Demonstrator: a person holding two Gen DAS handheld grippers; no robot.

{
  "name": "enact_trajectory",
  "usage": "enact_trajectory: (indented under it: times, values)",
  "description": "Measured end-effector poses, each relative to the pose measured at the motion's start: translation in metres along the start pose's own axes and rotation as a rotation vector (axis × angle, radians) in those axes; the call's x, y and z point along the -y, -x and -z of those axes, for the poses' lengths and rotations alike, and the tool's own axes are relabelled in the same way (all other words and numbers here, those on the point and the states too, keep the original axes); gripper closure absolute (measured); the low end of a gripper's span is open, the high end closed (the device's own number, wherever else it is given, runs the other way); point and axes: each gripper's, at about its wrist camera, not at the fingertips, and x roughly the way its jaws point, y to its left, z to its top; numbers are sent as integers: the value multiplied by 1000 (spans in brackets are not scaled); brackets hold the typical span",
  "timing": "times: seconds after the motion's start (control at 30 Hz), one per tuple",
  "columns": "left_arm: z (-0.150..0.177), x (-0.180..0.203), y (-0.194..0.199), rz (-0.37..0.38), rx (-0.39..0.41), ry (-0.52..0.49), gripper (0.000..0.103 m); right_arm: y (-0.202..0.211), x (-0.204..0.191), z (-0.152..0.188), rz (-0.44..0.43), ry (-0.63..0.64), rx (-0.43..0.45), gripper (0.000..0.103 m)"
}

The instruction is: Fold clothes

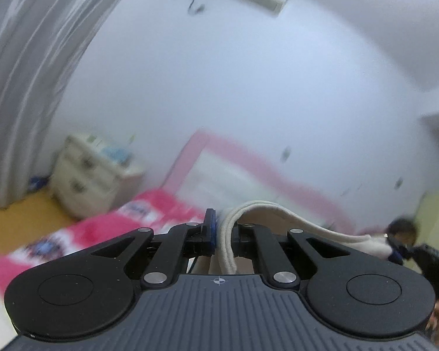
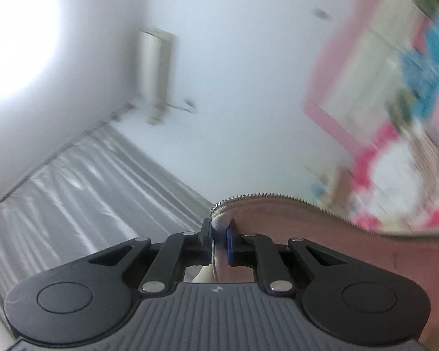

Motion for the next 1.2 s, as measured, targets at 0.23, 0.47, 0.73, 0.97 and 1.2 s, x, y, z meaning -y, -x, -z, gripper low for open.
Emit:
enact_trajectory:
  times: [0.23,0.47,0.73,0.97,1.2]
  values:
    - [-78,67,37,183,183,-67,99,31,-127,-49,-93,201,152,92]
    - [-122,105,81,303,305,-79,99,80,-225,-53,-119,371,214,92]
    - [-100,131,76,342,266,-94,99,127,-263,-27,-93,476,291,92]
    - [-50,125,22,294,119,-127,99,131,-213,-28,62,438,296,92]
    - [20,101,-112,173,-75,-162,99,74,-85,-55,306,384,247,92]
